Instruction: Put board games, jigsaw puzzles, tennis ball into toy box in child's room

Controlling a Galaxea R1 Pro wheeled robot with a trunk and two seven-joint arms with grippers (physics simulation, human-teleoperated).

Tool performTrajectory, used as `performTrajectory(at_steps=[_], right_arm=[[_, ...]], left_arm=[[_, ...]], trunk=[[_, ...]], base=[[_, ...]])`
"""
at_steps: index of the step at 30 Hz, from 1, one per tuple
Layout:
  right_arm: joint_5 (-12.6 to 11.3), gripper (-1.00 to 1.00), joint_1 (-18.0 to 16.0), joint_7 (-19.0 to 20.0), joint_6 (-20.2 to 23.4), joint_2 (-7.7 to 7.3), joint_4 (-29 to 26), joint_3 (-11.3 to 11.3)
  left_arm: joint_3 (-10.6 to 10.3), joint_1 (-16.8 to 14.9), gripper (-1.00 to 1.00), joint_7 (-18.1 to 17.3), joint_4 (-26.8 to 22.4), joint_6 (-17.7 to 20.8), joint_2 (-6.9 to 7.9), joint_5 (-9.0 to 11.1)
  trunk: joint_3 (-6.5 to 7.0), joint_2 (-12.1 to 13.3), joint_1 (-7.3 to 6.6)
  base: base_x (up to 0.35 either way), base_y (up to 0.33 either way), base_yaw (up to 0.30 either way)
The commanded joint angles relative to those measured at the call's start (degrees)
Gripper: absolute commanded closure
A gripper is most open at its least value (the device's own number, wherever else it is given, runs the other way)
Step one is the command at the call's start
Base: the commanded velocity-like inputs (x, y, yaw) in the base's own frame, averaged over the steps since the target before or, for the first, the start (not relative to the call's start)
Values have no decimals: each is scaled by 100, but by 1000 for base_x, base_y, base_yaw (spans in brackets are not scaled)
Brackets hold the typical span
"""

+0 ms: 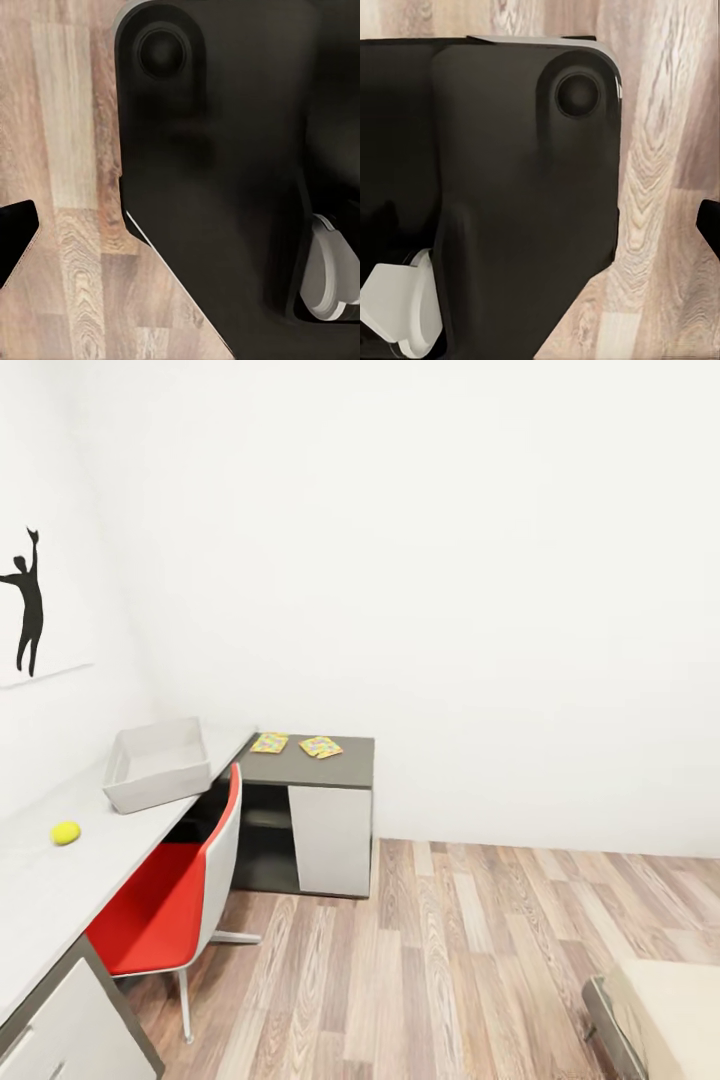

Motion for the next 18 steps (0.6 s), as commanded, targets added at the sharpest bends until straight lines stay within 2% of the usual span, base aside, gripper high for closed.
performTrajectory(at_steps=[1, 18], right_arm=[[-8, -100, -1, 3, -12, 1, -2, -6], [-6, -100, -1, -9, -6, 132, -1, 8]], left_arm=[[-1, -1, -100, -1, 1, -17, 0, 0], [-3, -1, -100, -1, 1, -17, -1, -1]], trunk=[[-8, -5, 1], [-35, -5, 1]], base=[[0, 0, -274], [0, 0, -275]])
